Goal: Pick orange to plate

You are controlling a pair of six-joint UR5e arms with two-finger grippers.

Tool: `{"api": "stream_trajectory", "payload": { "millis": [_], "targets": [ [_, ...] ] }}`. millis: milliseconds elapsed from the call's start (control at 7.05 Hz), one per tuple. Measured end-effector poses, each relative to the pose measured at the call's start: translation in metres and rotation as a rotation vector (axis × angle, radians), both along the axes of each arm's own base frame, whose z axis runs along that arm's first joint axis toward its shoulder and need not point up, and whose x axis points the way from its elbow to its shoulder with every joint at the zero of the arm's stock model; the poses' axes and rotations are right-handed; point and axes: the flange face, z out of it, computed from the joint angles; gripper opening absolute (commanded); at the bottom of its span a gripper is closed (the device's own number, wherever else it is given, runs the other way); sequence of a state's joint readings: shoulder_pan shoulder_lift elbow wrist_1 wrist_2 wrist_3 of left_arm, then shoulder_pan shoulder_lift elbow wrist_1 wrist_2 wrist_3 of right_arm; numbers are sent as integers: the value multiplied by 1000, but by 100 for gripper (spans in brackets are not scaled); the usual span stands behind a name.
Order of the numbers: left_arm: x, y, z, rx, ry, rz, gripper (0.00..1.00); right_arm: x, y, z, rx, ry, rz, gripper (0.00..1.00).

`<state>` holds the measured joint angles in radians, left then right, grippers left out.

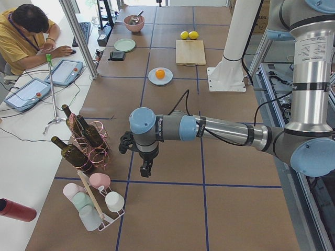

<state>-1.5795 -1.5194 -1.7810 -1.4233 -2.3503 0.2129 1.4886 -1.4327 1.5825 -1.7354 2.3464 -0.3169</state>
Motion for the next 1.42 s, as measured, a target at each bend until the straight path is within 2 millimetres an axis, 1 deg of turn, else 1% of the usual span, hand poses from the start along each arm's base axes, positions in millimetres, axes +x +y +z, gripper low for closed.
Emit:
{"api": "stream_trajectory", "payload": {
  "millis": [851, 1419],
  "targets": [
    [1, -3, -1, 16, 7, 0, 100, 0, -2, -2, -2, 1, 8, 100],
    [1, -5, -3, 18, 6, 1, 100, 1, 2, 3, -14, 1, 8, 100]
  ]
}}
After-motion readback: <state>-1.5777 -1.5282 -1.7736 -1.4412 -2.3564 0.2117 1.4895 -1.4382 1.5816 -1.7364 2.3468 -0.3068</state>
